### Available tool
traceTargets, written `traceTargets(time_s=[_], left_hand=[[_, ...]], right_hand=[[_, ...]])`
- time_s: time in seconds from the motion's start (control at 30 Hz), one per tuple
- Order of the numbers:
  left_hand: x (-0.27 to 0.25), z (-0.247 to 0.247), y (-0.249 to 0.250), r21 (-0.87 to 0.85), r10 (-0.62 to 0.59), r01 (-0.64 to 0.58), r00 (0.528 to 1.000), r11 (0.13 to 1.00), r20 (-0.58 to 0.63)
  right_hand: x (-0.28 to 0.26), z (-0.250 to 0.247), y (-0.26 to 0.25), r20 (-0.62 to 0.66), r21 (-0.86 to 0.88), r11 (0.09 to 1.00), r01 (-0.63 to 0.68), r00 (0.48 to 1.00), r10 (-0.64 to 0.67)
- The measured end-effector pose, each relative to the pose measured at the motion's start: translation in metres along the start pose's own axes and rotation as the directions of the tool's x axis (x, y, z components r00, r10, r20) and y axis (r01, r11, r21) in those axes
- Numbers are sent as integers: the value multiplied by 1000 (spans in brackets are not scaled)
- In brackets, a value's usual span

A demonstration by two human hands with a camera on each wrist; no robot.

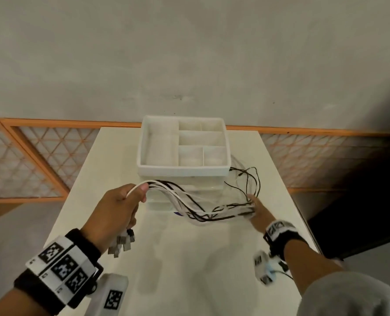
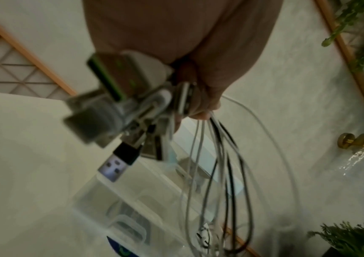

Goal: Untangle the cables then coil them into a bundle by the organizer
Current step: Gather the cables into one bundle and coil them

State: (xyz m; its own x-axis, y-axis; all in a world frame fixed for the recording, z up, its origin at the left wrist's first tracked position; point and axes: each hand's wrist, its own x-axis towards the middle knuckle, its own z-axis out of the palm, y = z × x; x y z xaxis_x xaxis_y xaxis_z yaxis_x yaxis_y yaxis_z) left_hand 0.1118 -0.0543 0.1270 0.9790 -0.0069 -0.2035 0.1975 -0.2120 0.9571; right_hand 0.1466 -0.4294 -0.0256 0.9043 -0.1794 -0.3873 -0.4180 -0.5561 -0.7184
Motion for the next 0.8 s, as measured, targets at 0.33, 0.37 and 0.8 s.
traceTargets(time_s=[0.33,0.37,0.8], left_hand=[[-28,16,-1,161,34,-39,999,986,32],[-33,16,0,232,58,-72,996,970,67],[-79,-27,-35,208,48,-123,941,970,335]], right_hand=[[-123,-8,-57,-154,114,961,253,960,-235],[-141,1,-79,-125,171,917,362,931,-344],[-189,133,-122,74,186,903,388,911,-407]])
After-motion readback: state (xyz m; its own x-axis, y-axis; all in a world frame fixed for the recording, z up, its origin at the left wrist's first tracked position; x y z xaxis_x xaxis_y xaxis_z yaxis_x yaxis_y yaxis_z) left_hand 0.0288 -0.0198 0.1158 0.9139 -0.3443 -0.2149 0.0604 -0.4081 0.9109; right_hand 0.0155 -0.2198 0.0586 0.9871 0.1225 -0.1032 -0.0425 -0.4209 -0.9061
